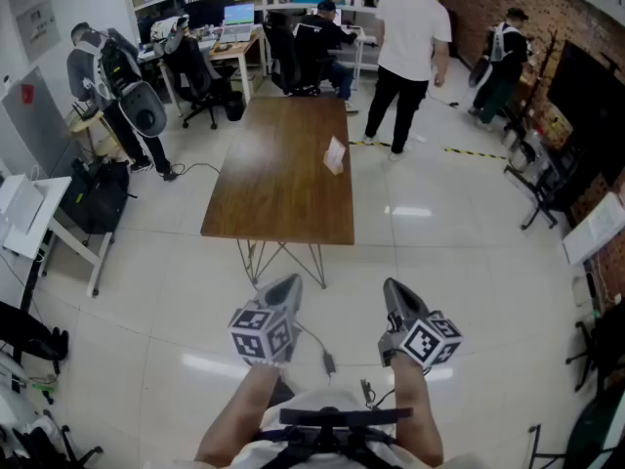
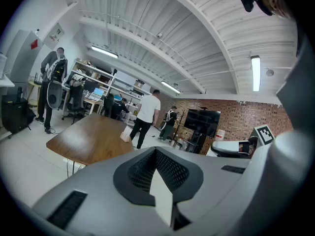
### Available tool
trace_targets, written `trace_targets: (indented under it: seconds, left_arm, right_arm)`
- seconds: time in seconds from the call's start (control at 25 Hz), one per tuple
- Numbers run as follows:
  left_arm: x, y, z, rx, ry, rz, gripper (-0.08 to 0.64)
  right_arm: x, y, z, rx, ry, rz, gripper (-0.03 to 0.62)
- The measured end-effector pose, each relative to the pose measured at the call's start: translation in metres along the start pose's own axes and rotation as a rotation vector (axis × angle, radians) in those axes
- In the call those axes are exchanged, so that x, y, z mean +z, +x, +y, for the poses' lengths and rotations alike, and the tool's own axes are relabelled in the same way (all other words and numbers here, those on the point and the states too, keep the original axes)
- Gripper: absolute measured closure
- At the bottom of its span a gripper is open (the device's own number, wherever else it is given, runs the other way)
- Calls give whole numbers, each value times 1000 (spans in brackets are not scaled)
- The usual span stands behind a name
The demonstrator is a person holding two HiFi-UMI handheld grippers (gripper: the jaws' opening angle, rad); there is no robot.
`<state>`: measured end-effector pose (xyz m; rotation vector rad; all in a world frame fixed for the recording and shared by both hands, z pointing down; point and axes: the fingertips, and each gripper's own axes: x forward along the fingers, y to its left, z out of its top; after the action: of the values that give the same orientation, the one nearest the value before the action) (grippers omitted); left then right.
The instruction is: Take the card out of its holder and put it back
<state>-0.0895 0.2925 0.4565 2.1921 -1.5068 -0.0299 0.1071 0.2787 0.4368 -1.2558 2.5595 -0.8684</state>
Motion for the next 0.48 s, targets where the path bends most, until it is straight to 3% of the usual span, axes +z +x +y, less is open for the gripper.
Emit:
trace_targets:
  seconds: [0.48]
  left_arm:
    - [-21, 6, -28, 29, 0, 7, 560]
  right_arm:
    - [0, -26, -28, 6, 27, 34, 584]
